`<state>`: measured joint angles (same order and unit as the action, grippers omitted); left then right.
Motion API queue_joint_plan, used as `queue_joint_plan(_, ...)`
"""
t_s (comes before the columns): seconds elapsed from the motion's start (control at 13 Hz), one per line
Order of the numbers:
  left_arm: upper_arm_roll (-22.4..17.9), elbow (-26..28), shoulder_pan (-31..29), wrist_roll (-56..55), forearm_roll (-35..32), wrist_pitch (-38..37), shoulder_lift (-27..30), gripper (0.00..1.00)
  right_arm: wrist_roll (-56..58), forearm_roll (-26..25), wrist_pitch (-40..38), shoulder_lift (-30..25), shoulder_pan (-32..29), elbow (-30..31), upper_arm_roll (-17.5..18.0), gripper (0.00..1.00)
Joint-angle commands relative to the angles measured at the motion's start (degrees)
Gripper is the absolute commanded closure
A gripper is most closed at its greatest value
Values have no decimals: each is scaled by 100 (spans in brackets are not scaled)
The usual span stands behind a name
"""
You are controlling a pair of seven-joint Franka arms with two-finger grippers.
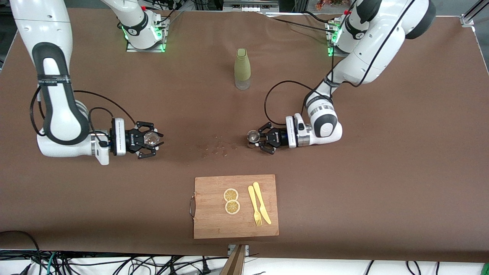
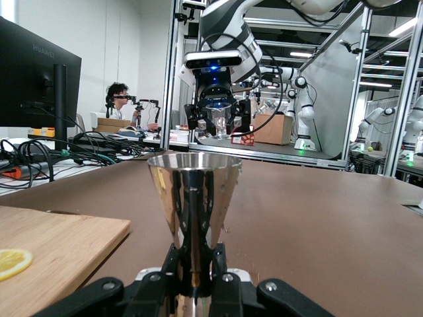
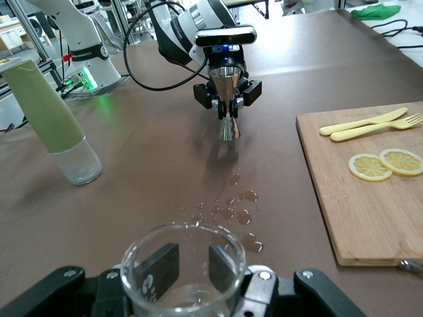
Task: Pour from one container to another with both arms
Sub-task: 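Raise the glass cup above the jigger with the right gripper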
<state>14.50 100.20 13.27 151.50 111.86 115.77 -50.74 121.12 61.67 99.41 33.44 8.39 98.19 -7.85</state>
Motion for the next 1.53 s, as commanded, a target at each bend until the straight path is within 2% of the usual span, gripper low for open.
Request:
queue_joint_plan(0.0, 9, -254, 482, 398, 581, 472, -32, 100, -167, 29, 323, -294, 443, 227, -190, 69)
queue_joint_plan(0.31, 9, -879, 904, 511, 828, 762, -365, 100, -799, 20, 543, -321, 1243, 201, -673, 69)
queue_joint_plan(0.54, 1, -1300, 1194, 547, 890, 780, -655, 100, -1334, -41, 956, -356, 1630, 175, -700, 69)
queue_joint_plan(0.69, -26, -1529, 1352, 547, 977, 867, -797, 100, -1817, -400, 1097, -408, 1823, 148, -691, 69)
queue_joint_plan(0.92, -43, -1793, 1520, 547, 1127, 1140, -919, 100, -2275, -481, 1387, -496, 2122, 157, -691, 69)
queue_joint_plan(1.46, -43, -1908, 1547, 538, 1127, 1246, -973, 100, -3374, -1314, 1801, -593, 2668, 157, -744, 69)
